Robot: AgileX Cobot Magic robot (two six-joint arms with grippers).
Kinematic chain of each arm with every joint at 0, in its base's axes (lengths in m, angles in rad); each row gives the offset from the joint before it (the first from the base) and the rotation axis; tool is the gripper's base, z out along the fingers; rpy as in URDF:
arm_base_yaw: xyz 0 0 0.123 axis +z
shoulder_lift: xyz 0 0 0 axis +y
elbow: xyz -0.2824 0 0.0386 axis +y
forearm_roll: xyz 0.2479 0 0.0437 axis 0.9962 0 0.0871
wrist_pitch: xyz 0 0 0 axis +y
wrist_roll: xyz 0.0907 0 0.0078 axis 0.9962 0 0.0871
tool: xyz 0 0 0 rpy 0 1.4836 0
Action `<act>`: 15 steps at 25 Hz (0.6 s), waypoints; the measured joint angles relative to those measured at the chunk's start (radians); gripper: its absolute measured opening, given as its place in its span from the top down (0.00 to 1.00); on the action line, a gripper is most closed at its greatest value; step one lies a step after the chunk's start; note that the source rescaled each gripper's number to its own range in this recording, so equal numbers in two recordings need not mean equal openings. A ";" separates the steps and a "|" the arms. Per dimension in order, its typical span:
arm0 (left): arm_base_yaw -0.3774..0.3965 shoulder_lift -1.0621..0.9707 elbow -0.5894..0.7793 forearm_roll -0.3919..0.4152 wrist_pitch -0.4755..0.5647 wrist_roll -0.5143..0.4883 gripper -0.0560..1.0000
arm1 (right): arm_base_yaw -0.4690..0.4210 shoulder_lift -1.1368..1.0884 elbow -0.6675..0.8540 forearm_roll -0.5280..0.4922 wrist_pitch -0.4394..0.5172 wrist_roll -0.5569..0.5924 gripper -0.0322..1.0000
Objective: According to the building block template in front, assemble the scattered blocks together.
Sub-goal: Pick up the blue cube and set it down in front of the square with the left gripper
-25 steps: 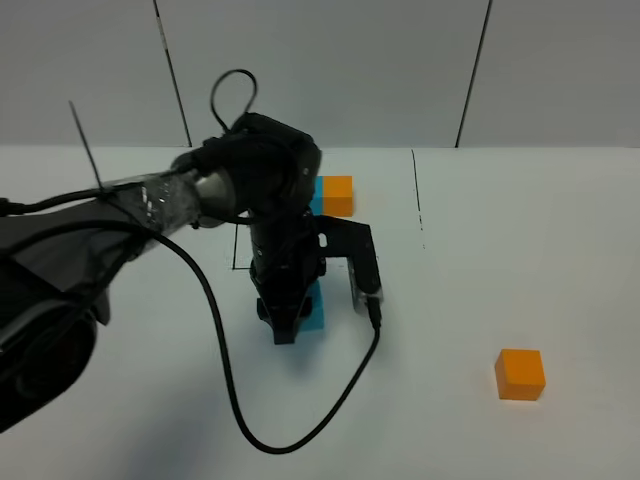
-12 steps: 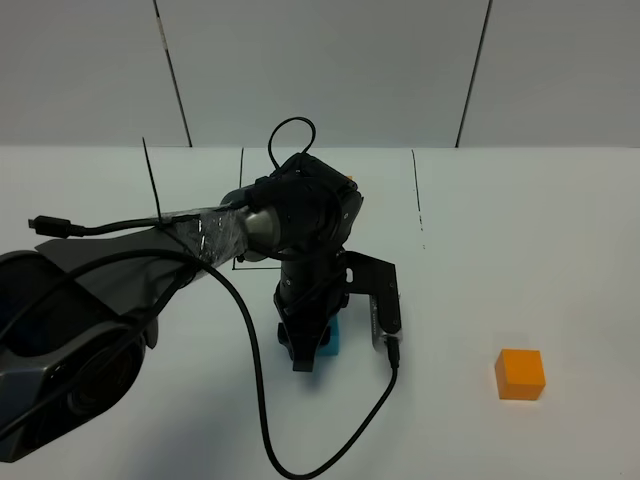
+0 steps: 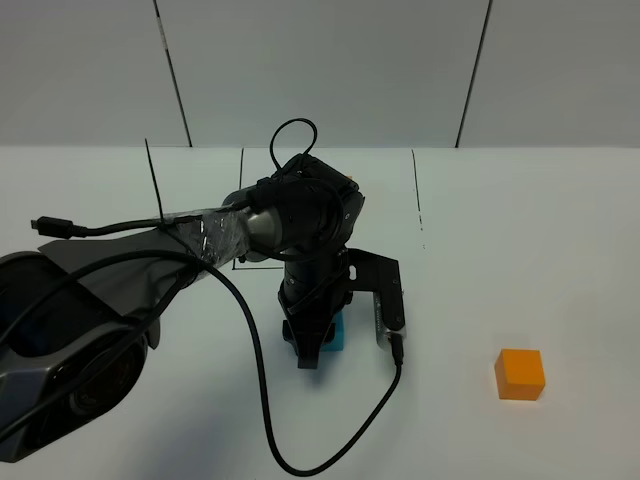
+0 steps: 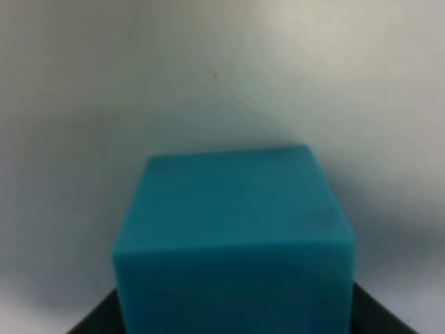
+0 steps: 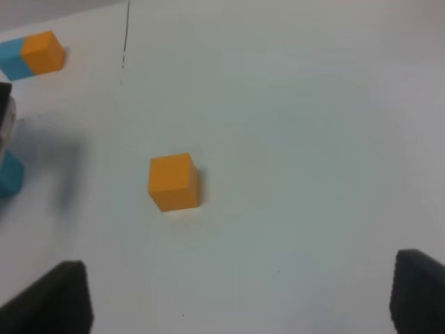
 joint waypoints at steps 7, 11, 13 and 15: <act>0.000 0.000 -0.004 0.001 0.011 0.012 0.95 | 0.000 0.000 0.000 0.000 0.000 0.000 0.27; 0.000 0.001 -0.015 0.001 0.071 0.025 0.62 | 0.000 0.000 0.000 0.000 0.000 0.000 0.27; 0.000 -0.001 -0.020 0.000 0.086 0.026 0.35 | 0.000 0.000 0.000 0.000 0.000 0.000 0.27; 0.000 -0.015 -0.020 -0.001 0.091 0.025 0.11 | 0.000 0.000 0.000 0.000 0.000 0.000 0.27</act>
